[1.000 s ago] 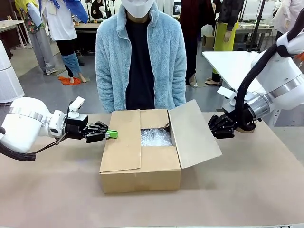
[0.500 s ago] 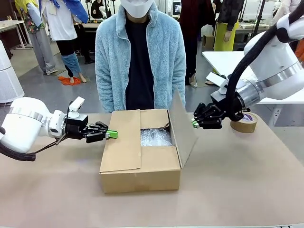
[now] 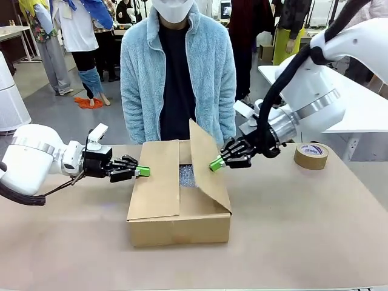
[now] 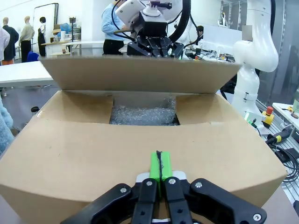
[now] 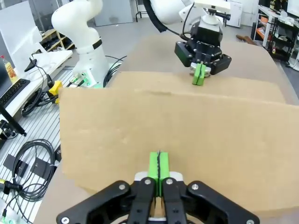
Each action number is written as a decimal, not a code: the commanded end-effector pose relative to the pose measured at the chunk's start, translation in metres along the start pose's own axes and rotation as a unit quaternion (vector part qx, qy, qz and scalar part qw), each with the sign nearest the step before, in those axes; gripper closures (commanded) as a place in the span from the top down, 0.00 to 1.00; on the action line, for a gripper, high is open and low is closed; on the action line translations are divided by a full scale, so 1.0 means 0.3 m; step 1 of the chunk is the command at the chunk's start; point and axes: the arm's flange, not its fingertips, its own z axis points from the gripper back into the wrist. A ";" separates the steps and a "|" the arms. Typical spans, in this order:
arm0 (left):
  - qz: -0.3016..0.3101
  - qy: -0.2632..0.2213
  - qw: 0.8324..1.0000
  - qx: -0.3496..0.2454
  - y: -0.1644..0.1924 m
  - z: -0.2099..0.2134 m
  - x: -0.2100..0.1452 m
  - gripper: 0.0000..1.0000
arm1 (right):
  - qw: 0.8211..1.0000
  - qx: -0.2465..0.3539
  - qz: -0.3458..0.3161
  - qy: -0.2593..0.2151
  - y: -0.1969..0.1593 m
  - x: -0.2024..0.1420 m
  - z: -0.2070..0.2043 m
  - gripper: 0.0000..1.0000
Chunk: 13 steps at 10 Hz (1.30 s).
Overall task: Wrap the clocks to prevent damage.
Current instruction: Push the left (or right) flap of the Package Box to close it.
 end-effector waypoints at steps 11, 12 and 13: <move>0.002 0.003 1.000 0.002 0.000 -0.005 -0.010 0.00 | 0.998 0.033 -0.047 -0.028 -0.162 -0.219 -0.037 0.01; 0.002 0.003 1.000 0.002 0.000 -0.005 -0.010 0.00 | 0.998 0.042 -0.031 -0.037 -0.131 -0.178 -0.018 0.01; 0.002 0.003 1.000 0.002 0.000 -0.005 -0.010 0.00 | 0.996 0.042 -0.055 -0.049 -0.141 -0.172 -0.052 0.01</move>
